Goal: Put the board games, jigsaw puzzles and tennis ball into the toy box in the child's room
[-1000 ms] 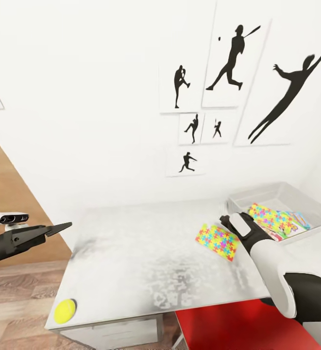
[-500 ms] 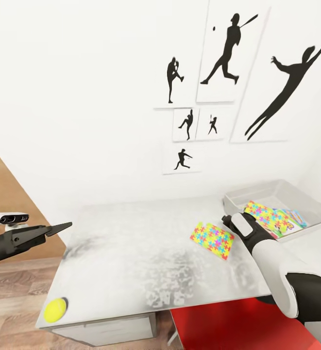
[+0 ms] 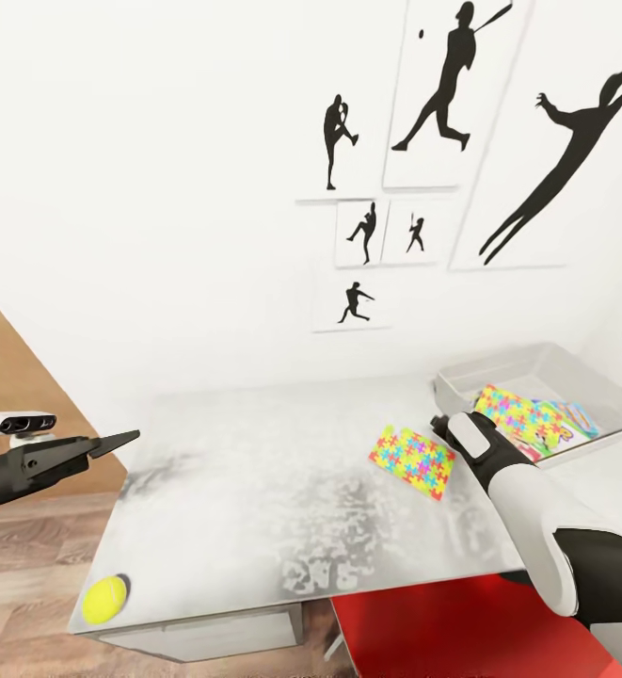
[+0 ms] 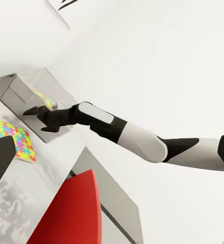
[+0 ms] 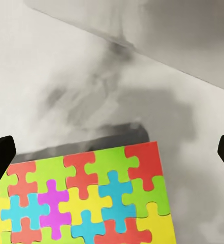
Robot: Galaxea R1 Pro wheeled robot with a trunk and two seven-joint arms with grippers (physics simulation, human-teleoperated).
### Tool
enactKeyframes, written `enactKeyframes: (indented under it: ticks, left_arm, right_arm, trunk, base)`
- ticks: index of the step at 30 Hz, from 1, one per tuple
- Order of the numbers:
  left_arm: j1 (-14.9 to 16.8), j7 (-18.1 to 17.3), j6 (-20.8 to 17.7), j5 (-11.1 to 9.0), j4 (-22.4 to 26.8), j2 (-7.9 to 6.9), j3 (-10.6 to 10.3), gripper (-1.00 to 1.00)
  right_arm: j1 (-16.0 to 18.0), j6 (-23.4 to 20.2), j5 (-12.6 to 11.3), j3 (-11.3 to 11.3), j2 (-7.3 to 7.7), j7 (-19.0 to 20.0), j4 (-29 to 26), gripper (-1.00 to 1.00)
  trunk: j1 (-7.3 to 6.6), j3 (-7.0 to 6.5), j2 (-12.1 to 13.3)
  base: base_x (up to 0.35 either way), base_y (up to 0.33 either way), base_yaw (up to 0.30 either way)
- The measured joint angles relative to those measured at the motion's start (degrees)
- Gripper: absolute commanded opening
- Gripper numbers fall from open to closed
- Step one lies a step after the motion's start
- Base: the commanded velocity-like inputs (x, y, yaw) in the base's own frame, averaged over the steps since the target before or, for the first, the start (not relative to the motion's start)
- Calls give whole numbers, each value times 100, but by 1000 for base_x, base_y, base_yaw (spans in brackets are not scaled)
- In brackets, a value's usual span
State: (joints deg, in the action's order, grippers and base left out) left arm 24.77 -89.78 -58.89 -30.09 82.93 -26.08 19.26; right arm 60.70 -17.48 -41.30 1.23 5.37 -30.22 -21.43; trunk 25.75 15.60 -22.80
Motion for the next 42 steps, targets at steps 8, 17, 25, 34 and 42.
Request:
enactKeyframes:
  ticks: [8, 17, 25, 34, 42]
  left_arm:
    - [0, 0, 0, 0, 1, 0, 0, 100]
    - [-1, 0, 0, 0, 2, 0, 0, 100]
    - [-2, 1, 0, 0, 0, 0, 0, 100]
    - [-1, 0, 0, 0, 1, 0, 0, 100]
    - [-2, 0, 0, 0, 1, 2, 0, 100]
  right_arm:
    - [0, 16, -1, -1, 0, 2, 0, 100]
    - [0, 17, -1, 4, 0, -1, 1, 100]
    - [0, 25, -1, 4, 7, 2, 2, 100]
    - [0, 26, -1, 5, 9, -1, 2, 100]
    - [0, 34, 0, -6, 4, 13, -6, 100]
  trunk:
    - [0, 76, 0]
    - [0, 161, 0]
    - [0, 236, 0]
    - [0, 321, -1]
    - [-1, 365, -1]
  base:
    - [0, 59, 0]
    - [0, 8, 0]
    - [0, 109, 0]
    - [12, 42, 0]
    - [94, 54, 0]
